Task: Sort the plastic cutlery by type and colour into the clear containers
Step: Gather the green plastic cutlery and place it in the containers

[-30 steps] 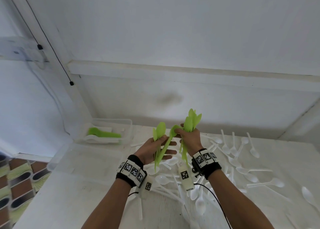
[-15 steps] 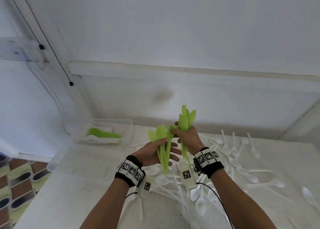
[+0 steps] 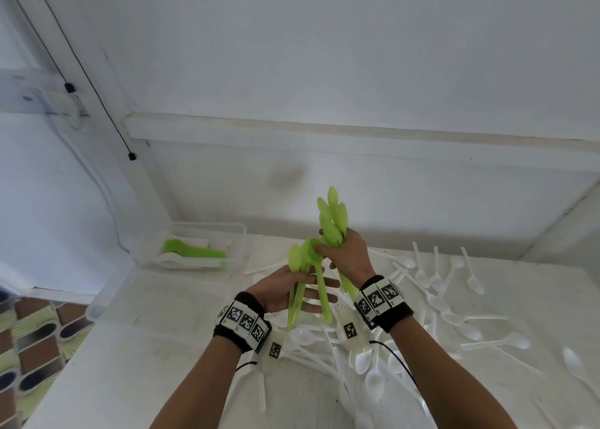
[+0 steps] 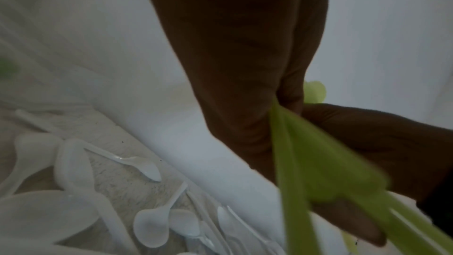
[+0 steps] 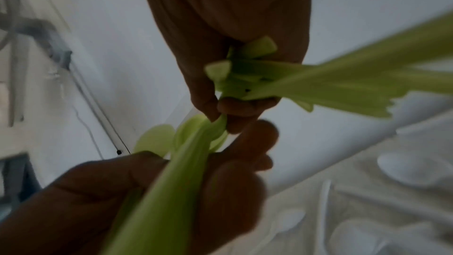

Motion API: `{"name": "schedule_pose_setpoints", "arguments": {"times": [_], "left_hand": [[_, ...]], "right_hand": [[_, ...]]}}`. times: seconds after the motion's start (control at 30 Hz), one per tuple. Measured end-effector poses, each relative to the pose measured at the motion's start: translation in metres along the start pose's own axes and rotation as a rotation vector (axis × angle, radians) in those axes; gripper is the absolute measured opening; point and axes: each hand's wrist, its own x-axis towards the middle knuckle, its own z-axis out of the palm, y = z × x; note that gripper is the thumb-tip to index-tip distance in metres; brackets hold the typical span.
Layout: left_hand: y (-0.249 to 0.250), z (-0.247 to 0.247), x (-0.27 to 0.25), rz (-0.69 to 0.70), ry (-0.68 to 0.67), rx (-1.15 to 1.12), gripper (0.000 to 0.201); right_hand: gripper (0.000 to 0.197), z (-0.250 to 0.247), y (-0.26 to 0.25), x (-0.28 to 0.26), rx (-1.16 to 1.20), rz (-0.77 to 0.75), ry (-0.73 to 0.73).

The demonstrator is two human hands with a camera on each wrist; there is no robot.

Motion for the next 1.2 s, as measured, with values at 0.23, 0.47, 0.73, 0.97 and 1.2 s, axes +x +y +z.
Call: {"name": "schedule_pose_setpoints", "arguments": {"times": [0.23,0.47,0.73,0.97,1.2], "left_hand": [[-0.001,0.000,0.001,0.015,-0.027,-0.023,0.054],[0.012,0.008,-0.010,-0.029,-0.207,-0.200,0.059],[0.016,0.000,-0.009,-0.196,-0.226,-0.029,0.072],[0.017,-0.009,-0.010,-0.201,0.016,-0.063,0.040],[0.008,-0.023,0.002,-0.095,0.487,0.206,0.019]], "right_hand": [[0.030,0.011,0.008,-0.004,0.288,0.199,-0.059],[0.032,0.000,0.001,-0.007,0.481,0.187,-0.169],[0.031,0.000,0.004,-0.007,0.388,0.225,-0.310],[0.021,-0.001,0.010,-0.005,0.341,0.152,-0.233],[0.022,-0.002,0.018,0.003,0.322,0.166,-0.177]]}}
